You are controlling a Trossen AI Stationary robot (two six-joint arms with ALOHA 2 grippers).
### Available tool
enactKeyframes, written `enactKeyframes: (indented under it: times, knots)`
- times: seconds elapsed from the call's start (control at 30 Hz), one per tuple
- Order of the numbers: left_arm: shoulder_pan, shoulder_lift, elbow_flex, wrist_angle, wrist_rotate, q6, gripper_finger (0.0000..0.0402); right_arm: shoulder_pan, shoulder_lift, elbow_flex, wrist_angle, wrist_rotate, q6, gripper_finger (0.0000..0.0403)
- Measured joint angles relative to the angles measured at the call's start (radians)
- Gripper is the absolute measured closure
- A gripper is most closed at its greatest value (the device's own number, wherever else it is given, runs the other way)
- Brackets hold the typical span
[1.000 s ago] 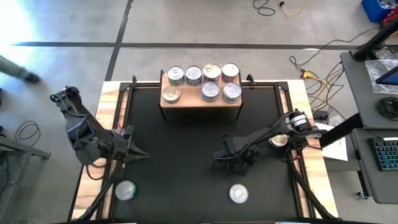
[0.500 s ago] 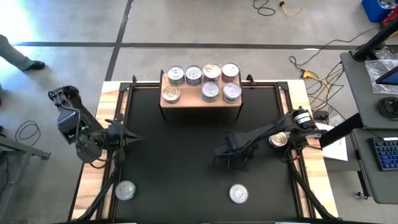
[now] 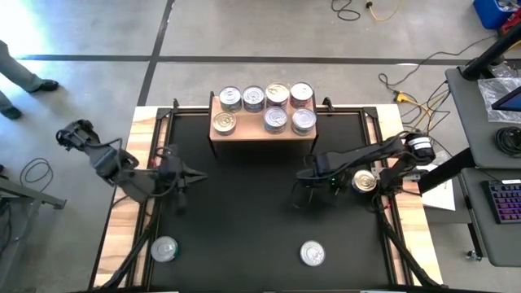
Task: Stack canned seafood by type on shelf
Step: Stack the blue-pink tuna can on top of the other blue-pink tuna can on the shelf
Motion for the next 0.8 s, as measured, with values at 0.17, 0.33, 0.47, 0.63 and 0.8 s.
enactKeyframes:
  times: [0.17, 0.33, 0.47, 0.63, 0.8]
  knots:
    - [0.074, 0.069, 0.0, 0.018, 0.007, 0.022, 0.0401, 0.004, -0.058, -0.079, 0.0, 0.003, -0.032, 0.0394]
    - [0.091, 0.096, 0.002, 0.018, 0.005, 0.004, 0.0401, 0.003, -0.08, -0.205, -0.002, 0.012, -0.05, 0.0394]
    - [0.091, 0.085, 0.002, 0.014, 0.001, 0.002, 0.0401, 0.003, -0.084, -0.316, 0.0, 0.036, -0.017, 0.0394]
    - [0.091, 0.059, 0.002, 0.014, -0.012, -0.014, 0.0402, 0.003, -0.081, -0.403, 0.005, 0.104, 0.111, 0.0394]
    - [0.091, 0.046, 0.002, 0.012, -0.029, -0.021, 0.0402, 0.003, -0.081, -0.451, 0.062, 0.101, 0.186, 0.0394]
